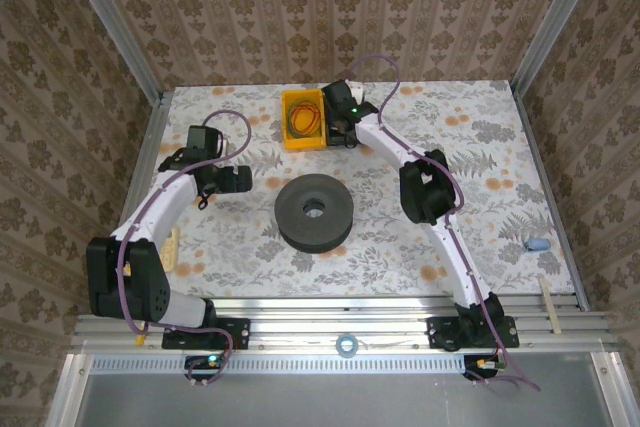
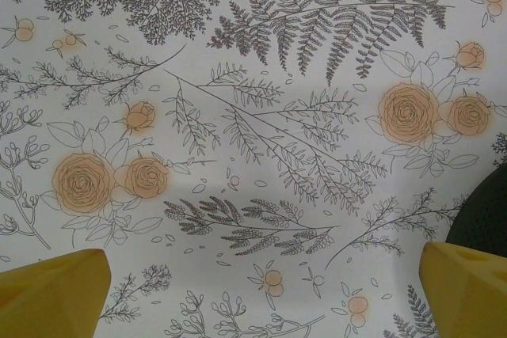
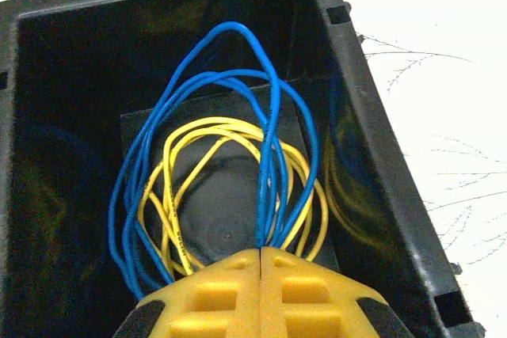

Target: Wrap the cables

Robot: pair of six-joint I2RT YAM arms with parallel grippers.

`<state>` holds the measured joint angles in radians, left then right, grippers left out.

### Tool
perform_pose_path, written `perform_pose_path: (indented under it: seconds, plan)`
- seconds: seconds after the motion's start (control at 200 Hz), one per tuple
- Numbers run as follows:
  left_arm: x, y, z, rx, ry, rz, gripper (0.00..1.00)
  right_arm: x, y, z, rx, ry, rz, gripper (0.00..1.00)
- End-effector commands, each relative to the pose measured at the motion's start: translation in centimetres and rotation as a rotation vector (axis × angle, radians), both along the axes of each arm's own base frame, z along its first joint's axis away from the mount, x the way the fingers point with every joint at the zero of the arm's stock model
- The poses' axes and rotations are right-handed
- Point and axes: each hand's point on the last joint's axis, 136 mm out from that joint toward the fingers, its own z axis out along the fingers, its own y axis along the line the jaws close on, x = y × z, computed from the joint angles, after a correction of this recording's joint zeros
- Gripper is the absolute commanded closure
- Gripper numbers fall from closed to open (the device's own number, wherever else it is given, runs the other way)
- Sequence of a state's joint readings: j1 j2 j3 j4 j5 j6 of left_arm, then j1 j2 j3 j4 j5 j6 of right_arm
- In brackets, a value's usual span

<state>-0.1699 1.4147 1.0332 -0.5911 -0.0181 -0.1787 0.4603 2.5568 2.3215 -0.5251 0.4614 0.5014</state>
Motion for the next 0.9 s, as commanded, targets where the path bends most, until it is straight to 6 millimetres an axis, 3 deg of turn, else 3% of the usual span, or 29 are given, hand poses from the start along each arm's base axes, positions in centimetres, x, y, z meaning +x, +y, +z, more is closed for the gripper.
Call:
perform_pose_path:
  seconds: [0.0,0.245,0.57,0.895]
  plan:
    - [-0.2,-0.1,-0.3,0.008,0.019,-0.024,0.00,0.8,-0.3,4.3,0.021,-0.085,-0.018,1.00]
    - [-0.2,-0.1,-0.4,0.008,0.019,-0.023,0.00,0.7,0.7,5.7,0.041,-0.095,0.047,1.00]
    - [-0.2,-0.1,-0.1,0.006,0.011,-0.022,0.00,0.0,2.0,10.3,0.075,-0.150,0.159,1.00]
    - [-0.2,-0.1,0.3,0.005,0.000,-0.021,0.00,-1.4,2.1,13.1,0.073,-0.178,0.194,1.00]
